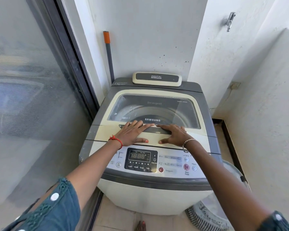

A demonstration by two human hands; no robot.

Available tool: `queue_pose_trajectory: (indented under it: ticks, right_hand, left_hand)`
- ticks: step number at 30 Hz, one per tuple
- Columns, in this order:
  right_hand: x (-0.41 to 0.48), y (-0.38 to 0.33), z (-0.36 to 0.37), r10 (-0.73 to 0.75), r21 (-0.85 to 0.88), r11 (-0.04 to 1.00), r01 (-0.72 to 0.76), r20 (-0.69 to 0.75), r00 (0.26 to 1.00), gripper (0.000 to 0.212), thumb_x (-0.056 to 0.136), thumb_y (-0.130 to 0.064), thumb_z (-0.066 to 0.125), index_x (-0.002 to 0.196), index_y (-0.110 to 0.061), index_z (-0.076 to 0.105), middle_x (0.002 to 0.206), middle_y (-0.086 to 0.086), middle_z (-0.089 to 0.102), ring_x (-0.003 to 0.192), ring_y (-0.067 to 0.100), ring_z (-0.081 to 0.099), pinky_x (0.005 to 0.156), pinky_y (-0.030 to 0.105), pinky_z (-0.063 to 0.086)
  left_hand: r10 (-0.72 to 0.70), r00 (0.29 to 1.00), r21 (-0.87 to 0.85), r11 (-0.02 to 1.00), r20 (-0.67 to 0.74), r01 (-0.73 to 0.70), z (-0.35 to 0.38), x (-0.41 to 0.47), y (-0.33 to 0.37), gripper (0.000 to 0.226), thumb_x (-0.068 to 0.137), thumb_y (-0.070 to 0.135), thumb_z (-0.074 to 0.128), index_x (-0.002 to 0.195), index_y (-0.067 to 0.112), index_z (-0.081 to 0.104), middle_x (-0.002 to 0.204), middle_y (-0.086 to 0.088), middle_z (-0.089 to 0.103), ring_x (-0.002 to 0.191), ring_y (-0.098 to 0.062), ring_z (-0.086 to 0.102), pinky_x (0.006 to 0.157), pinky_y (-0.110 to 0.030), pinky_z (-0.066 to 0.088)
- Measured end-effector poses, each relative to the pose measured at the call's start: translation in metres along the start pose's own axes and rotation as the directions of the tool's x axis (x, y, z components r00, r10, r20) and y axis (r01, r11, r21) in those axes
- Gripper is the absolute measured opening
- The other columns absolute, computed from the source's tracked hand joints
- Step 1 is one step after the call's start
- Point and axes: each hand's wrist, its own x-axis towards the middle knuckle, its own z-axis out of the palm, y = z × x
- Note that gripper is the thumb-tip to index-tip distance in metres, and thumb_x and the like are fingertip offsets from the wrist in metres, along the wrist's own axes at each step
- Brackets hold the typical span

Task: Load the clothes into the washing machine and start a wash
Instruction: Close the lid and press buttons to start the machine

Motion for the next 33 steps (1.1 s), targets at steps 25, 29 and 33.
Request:
queue_pose_trajectory:
  ticks: [25,29,33]
  right_hand:
    - [-0.038,0.029,0.025,0.24,0.25,0.952,-0.177,-0.249,0.938,0.113,0.068,-0.045,0.076,0.148,-0.019,0.001,0.157,0.008,-0.002,0.146,0.023,-0.004,0.117,0.037,-0.001]
    - [-0.049,0.043,0.016,0.181,0.293,0.948,-0.122,-0.183,0.966,0.112,0.068,-0.029,0.079,0.148,-0.017,0.002,0.158,0.006,0.005,0.146,0.022,-0.001,0.118,0.038,0.004]
    - [-0.071,0.057,0.013,0.171,0.327,0.937,-0.127,-0.109,0.979,0.11,0.071,-0.023,0.078,0.148,-0.017,-0.001,0.158,0.002,0.001,0.145,0.019,-0.004,0.119,0.039,0.002]
  left_hand:
    - [-0.268,0.963,-0.485,0.842,0.002,0.236,0.011,-0.005,0.019,0.094,0.073,0.061,0.065,0.147,0.042,0.009,0.157,0.01,0.005,0.144,-0.018,-0.014,0.112,-0.042,-0.015]
    - [-0.265,0.964,-0.519,0.824,0.004,0.229,0.011,-0.008,0.02,0.097,0.071,0.054,0.072,0.146,0.043,0.011,0.156,0.013,0.005,0.144,-0.015,-0.014,0.111,-0.04,-0.018]
    - [-0.269,0.963,-0.562,0.797,-0.003,0.221,0.01,-0.009,0.02,0.09,0.074,0.047,0.072,0.144,0.045,0.016,0.156,0.015,0.009,0.144,-0.012,-0.012,0.11,-0.037,-0.019]
